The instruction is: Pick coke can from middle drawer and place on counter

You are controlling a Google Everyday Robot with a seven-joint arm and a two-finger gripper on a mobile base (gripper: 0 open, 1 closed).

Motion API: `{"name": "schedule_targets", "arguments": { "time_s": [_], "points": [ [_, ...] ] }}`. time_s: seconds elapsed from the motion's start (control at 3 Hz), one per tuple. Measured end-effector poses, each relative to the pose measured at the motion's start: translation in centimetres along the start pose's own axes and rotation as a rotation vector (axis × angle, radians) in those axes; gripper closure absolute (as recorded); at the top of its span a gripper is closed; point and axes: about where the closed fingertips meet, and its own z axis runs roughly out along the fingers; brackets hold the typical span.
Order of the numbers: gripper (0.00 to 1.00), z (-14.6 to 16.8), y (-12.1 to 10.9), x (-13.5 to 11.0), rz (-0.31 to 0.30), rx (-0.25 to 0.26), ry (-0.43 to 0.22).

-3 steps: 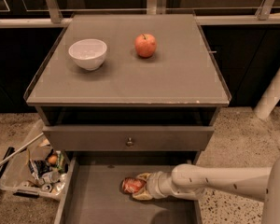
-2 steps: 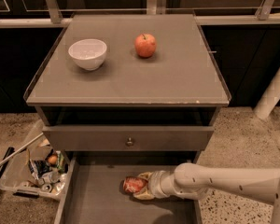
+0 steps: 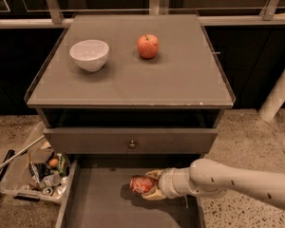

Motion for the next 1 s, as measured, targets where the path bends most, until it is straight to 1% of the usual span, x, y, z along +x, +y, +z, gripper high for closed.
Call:
{"name": "schedule_targets", "arguments": {
  "time_s": [0.67,1.0],
  "points": [
    [1.0,-7.8,-1.3,-4.5,-0.093,-0.012,-0.025],
    [1.0,-12.3,-3.5,-6.9,-0.148,0.018,-0.001]
  ]
}}
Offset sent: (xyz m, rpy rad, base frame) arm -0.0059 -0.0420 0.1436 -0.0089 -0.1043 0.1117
